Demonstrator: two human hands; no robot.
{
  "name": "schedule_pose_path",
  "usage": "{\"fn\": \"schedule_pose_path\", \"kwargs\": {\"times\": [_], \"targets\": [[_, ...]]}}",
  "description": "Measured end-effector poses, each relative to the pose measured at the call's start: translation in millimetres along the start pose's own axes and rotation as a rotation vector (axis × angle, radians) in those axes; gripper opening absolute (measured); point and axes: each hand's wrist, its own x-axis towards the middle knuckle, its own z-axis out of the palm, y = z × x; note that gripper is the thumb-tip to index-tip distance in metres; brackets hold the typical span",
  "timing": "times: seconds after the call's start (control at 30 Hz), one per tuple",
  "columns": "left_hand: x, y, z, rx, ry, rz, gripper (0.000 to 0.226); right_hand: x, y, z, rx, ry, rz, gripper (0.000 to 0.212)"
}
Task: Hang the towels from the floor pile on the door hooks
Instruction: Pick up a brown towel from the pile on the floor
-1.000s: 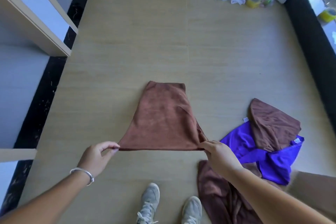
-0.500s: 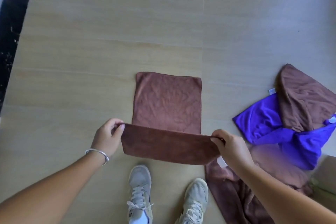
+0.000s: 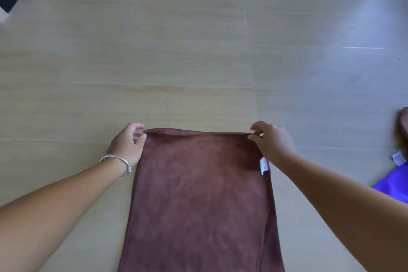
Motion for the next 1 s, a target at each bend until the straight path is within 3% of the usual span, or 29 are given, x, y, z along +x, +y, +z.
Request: {"fn": "schedule_pose_path", "kwargs": {"times": [0.07,0.1,0.17,0.2,0.27,0.33,0.5,0.67,0.73,0.83,0.9,1.0], "targets": [[0.8,-10.8,18.9,0.088,0.113,0.145,0.039,5.8,8.3,23.4,-0.122,0.099,-0.099,0.033],[-5.9,-14.7,22.7,0.180,0.130,0.315,0.045,-0.5,12.0,31.1,-0.148,0.160,-0.174,0.037],[-27.8,-23.9,28.5,0.455,0.030,0.695,0.055,-24.2,19.6,43.6,-0.223,0.178,-0.380,0.042],[-42.2,-25.2,31.7,0.571,-0.083,0.785,0.062,-39.0,23.7,47.8,-0.288,0.138,-0.473,0.046],[-65.4,-25.1,41.0,0.726,-0.283,0.709,0.074,-65.8,28.5,55.2,-0.411,0.036,-0.550,0.055],[-77.7,-27.9,51.7,0.808,-0.339,0.583,0.079,-81.0,29.8,56.4,-0.492,-0.060,-0.518,0.062],[-42.0,-23.6,62.2,0.911,-0.290,0.621,0.080,-46.0,34.7,45.4,-0.613,-0.140,-0.445,0.071],[49.0,50.5,72.4,1.105,-0.168,0.416,0.071,39.5,-3.7,18.1,-0.843,-0.044,-0.167,0.071],[45.3,61.6,70.8,1.022,-0.163,0.448,0.066,40.3,-14.5,11.4,-0.787,0.020,-0.234,0.069],[-8.4,28.4,65.5,0.777,-0.180,0.612,0.069,-12.2,-3.9,29.3,-0.471,0.041,-0.476,0.066],[-45.2,-11.9,60.8,0.787,-0.241,0.768,0.072,-58.9,22.3,49.3,-0.378,-0.037,-0.552,0.067],[-59.1,-46.8,47.0,0.910,-0.319,0.914,0.073,-76.0,62.9,58.2,-0.491,-0.161,-0.668,0.069]]}}
